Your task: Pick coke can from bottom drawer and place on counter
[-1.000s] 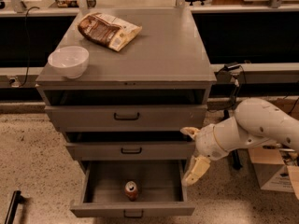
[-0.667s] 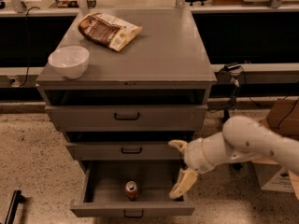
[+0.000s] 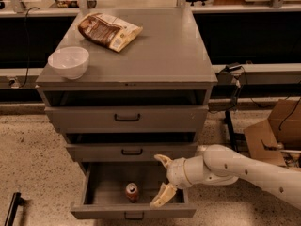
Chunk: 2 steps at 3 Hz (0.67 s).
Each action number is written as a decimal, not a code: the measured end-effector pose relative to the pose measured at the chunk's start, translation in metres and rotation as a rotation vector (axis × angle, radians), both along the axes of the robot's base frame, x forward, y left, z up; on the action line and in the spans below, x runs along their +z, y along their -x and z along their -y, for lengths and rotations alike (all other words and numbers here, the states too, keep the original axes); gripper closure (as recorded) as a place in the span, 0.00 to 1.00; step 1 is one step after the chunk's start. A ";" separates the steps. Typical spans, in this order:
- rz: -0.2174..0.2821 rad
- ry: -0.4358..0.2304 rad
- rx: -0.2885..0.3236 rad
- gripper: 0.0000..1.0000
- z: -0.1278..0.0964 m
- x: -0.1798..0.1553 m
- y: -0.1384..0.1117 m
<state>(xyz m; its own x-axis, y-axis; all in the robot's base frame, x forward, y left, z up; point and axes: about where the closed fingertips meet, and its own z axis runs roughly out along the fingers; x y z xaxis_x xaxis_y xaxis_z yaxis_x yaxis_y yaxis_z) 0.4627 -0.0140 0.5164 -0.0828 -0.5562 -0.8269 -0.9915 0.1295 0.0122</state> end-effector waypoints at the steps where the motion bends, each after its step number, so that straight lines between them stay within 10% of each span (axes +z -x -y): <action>1: 0.001 -0.050 0.018 0.00 -0.010 -0.003 -0.008; 2: 0.047 -0.115 0.015 0.00 -0.039 -0.034 -0.040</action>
Offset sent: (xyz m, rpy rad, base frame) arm 0.0857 0.0802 -0.1138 0.2279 -0.0732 -0.0435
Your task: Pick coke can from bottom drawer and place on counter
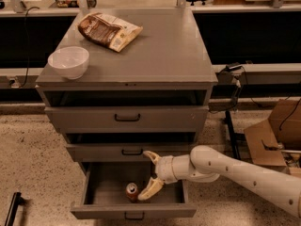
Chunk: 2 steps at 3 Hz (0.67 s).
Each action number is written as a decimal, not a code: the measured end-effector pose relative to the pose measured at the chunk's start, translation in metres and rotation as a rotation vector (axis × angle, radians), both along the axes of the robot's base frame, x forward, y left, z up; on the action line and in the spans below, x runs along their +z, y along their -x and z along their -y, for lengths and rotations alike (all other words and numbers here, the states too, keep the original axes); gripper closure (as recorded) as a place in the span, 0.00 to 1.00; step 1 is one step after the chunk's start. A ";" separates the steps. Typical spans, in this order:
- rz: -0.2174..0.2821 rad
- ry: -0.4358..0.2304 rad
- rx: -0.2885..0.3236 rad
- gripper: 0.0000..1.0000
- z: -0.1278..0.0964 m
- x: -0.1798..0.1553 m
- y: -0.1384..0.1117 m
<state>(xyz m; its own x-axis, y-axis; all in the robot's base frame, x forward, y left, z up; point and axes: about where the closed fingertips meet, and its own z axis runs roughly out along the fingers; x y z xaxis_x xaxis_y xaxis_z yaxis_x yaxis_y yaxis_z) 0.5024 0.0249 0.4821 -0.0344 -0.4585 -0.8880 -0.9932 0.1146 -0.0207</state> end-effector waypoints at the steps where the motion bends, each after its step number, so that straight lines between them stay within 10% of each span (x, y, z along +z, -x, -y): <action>1: 0.039 -0.029 -0.067 0.00 -0.031 -0.063 -0.020; 2: 0.033 -0.018 -0.120 0.00 -0.029 -0.079 -0.026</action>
Offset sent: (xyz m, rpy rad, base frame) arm 0.0134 0.0261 -0.0496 0.0289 -0.0260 -0.0406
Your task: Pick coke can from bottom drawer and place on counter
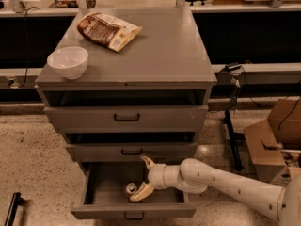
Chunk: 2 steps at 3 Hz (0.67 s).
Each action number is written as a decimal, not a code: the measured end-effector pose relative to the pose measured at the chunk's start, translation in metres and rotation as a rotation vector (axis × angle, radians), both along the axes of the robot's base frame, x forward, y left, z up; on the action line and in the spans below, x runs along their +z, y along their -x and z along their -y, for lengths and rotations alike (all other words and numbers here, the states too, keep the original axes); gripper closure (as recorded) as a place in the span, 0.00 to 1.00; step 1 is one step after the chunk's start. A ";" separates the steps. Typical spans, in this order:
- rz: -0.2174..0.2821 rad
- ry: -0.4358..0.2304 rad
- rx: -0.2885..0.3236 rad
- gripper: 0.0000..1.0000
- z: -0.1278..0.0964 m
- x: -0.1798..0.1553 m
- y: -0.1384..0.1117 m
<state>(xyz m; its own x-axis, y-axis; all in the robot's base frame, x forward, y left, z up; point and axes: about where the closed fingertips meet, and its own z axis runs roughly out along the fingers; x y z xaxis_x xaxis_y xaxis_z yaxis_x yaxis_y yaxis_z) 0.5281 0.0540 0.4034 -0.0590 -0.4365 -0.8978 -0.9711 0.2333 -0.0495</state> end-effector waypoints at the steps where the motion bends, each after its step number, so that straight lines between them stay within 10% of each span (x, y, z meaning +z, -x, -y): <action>1: 0.001 0.001 0.000 0.00 0.000 0.001 0.000; 2: -0.008 -0.007 0.016 0.00 -0.008 -0.030 -0.003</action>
Offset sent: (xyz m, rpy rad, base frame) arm 0.0102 0.0196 -0.0902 0.0190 0.0240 0.0386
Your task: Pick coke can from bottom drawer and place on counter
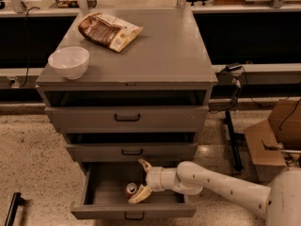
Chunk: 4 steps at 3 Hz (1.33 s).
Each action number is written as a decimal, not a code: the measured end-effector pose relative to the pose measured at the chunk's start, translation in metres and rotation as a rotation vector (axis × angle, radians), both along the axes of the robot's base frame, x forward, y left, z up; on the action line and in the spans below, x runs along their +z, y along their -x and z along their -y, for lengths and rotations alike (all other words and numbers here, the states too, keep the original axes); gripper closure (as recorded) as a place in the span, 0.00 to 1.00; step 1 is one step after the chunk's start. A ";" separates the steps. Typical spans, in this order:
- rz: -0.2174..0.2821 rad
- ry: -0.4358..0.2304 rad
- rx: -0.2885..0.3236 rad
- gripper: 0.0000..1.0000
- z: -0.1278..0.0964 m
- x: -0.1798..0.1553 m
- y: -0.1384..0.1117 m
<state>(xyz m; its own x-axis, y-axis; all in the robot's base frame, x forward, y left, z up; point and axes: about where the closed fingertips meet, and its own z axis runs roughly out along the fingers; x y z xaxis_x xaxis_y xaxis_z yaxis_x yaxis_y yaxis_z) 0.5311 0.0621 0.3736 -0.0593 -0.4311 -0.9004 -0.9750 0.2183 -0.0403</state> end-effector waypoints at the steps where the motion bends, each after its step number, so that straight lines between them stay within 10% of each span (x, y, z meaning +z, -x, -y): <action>1: 0.010 -0.029 0.019 0.00 -0.013 -0.042 -0.004; 3: -0.011 -0.036 -0.013 0.06 -0.005 -0.128 -0.012; 4: -0.048 -0.026 -0.034 0.25 -0.001 -0.156 -0.019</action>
Offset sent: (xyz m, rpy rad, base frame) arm 0.0129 0.0097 -0.1424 0.0459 -0.0276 0.0086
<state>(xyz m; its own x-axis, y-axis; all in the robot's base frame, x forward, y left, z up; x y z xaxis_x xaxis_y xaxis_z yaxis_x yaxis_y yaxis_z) 0.5500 0.0629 0.2177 -0.1172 -0.4048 -0.9068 -0.9677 0.2519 0.0126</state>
